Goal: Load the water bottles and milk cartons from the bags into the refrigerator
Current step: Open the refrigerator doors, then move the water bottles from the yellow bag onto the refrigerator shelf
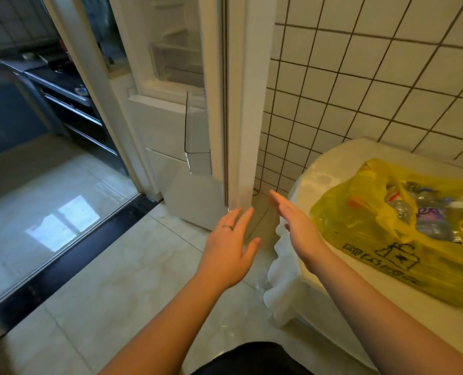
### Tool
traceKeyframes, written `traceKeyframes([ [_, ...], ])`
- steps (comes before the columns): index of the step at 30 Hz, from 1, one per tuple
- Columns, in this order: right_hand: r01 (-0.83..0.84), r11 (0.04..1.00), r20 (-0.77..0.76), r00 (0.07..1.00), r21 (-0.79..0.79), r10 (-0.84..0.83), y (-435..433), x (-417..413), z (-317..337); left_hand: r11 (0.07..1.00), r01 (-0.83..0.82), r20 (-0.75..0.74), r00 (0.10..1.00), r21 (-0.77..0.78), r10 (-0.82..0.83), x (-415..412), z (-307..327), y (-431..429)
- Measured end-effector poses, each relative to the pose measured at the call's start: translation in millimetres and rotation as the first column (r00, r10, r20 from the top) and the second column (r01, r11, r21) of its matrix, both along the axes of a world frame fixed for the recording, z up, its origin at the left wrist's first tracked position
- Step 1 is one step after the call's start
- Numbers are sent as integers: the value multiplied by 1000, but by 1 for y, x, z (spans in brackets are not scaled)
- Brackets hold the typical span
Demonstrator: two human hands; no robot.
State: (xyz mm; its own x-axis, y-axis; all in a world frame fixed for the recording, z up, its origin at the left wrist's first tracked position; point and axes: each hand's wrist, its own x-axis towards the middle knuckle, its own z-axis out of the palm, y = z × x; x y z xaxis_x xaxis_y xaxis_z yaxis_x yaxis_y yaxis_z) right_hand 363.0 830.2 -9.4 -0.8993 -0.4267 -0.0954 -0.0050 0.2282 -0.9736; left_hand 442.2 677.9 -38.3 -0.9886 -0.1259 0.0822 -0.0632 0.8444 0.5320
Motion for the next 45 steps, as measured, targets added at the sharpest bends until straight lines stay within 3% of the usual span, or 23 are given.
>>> traceKeyframes([
  [2, 24, 990, -192, 981, 140, 3, 22, 9, -9, 983, 27, -15, 999, -179, -31, 8, -7, 11],
  [4, 77, 935, -391, 918, 346, 69, 49, 17, -20, 969, 67, 18, 998, -238, -64, 12, -14, 23],
  [6, 153, 839, -486, 862, 522, 145, 77, 23, -29, 962, 114, 59, 993, -247, -103, 13, -22, 37],
  [9, 295, 682, -536, 827, 669, 168, 118, 34, -40, 950, 191, 94, 980, -246, -172, 12, -31, 63],
  [12, 366, 528, -500, 856, 767, 133, 156, 43, -53, 930, 281, 142, 957, -238, -253, 4, -37, 90],
  [20, 489, 369, -490, 866, 791, -96, 239, 53, -59, 840, 509, 150, 860, -186, -488, -50, -56, 168],
  [23, 537, 344, -513, 842, 770, -165, 267, 44, -56, 822, 555, 64, 831, -124, -552, -81, -55, 201],
  [27, 585, 356, -553, 809, 729, -198, 302, 19, -49, 816, 576, -185, 798, -48, -574, -129, -41, 243],
  [30, 602, 370, -582, 793, 708, -178, 318, -8, -43, 804, 586, -285, 757, -99, -587, -166, -25, 264],
  [36, 595, 419, -594, 790, 686, -150, 324, -66, -38, 778, 542, 119, 837, -317, -534, -219, -7, 288],
  [38, 597, 427, -611, 782, 679, -120, 324, -83, -38, 753, 545, 184, 837, -369, -516, -226, -6, 292],
  [42, 605, 433, -612, 778, 668, -142, 329, -107, -37, 734, 552, 171, 830, -395, -531, -230, 2, 296],
  [45, 570, 470, -607, 790, 674, -87, 328, -123, -34, 793, 566, 67, 821, -227, -567, -235, 7, 289],
])
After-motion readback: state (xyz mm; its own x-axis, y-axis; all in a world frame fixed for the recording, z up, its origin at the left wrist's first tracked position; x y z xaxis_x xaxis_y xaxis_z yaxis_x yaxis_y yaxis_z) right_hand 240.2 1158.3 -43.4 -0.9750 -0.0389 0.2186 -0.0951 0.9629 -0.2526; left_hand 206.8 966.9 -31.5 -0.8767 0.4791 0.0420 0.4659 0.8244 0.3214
